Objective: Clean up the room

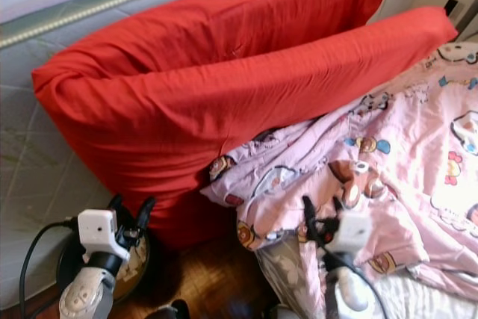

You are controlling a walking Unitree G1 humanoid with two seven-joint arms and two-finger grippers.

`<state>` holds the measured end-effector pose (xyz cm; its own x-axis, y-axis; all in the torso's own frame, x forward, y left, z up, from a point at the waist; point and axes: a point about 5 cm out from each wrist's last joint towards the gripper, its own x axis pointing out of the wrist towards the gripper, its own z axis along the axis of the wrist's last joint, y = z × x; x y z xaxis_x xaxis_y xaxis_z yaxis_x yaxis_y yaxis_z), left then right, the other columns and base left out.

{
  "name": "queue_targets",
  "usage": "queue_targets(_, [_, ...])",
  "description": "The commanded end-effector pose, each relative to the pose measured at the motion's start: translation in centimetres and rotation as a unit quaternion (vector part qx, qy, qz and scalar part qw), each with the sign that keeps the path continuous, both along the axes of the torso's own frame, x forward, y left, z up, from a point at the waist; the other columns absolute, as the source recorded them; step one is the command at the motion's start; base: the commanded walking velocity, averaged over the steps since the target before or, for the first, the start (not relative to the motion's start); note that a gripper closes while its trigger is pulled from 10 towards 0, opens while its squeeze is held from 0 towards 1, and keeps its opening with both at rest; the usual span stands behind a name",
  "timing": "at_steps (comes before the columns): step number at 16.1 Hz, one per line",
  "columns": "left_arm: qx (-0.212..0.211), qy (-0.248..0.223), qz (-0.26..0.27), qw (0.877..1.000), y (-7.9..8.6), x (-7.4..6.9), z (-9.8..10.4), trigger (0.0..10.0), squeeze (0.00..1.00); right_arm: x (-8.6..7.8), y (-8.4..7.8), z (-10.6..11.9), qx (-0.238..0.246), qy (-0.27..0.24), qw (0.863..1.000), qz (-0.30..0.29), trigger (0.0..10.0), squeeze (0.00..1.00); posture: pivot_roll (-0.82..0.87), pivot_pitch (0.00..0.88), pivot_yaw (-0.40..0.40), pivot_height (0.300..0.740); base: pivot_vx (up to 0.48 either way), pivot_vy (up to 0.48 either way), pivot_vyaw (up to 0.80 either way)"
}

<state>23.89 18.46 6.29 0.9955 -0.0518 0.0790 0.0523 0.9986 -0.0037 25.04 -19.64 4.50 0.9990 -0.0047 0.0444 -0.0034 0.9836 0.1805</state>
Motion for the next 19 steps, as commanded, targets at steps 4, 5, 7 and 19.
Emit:
queue_targets(4, [-0.009,0.005,0.002,1.000,0.0,-0.3,0.0,10.0,0.00,0.6,0.9,4.3,-0.014,-0.063,0.998,0.001,10.0,0.00,0.03,0.226,0.015,0.740,0.000,0.000,0.00])
queue_targets(5, [-0.010,0.004,0.003,1.000,0.0,-0.3,0.1,10.0,0.00,0.4,0.9,4.7,-0.007,-0.063,0.998,-0.007,10.0,0.00,0.03,0.226,0.015,0.740,0.000,0.000,0.00])
queue_targets(7, [-0.013,0.004,0.007,1.000,0.1,-0.3,0.2,10.0,0.00,-0.8,1.4,4.2,-0.012,-0.044,0.999,-0.006,10.0,0.00,0.03,0.227,0.018,0.740,0.000,0.000,0.00])
queue_targets(19, [-0.022,0.020,-0.001,1.000,0.1,0.3,-0.1,10.0,0.00,-0.4,1.5,0.2,-0.031,0.086,0.996,-0.008,10.0,0.00,0.02,0.215,0.032,0.705,0.000,0.000,0.00])
